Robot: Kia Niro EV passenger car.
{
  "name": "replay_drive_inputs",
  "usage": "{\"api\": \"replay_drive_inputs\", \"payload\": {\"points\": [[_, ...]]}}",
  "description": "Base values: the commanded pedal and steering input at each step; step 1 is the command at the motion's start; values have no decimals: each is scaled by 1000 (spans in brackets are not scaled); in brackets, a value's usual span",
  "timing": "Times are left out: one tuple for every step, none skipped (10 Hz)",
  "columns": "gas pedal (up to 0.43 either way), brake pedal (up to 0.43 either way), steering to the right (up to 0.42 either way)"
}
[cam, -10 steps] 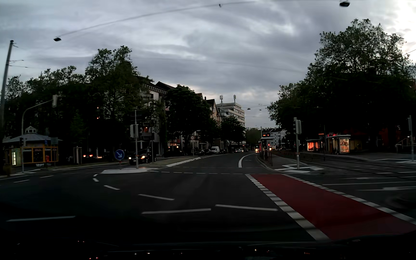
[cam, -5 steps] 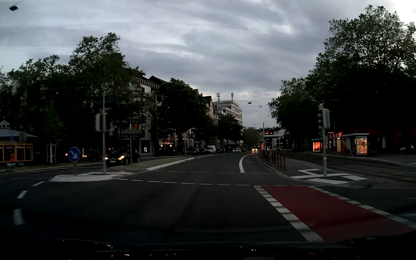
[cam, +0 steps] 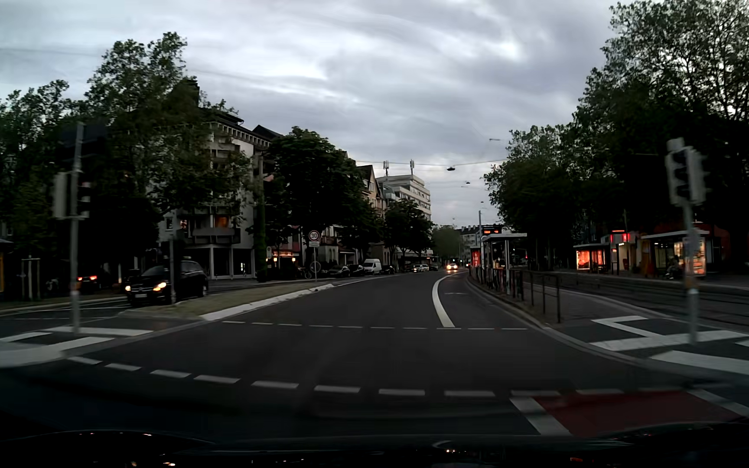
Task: Follow the waypoints while adhering to traffic rules and regulations
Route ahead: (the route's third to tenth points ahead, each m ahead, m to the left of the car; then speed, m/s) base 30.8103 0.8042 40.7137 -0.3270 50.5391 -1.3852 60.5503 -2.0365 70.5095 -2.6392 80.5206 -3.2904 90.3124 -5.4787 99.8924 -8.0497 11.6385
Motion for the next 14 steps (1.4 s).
{"api": "replay_drive_inputs", "payload": {"points": [[130,0,9],[130,0,10],[130,0,9],[130,0,9],[130,0,9],[130,0,9],[130,0,9],[130,0,10],[130,0,9],[118,0,9],[118,0,9],[118,0,10],[118,0,10],[118,0,10]]}}
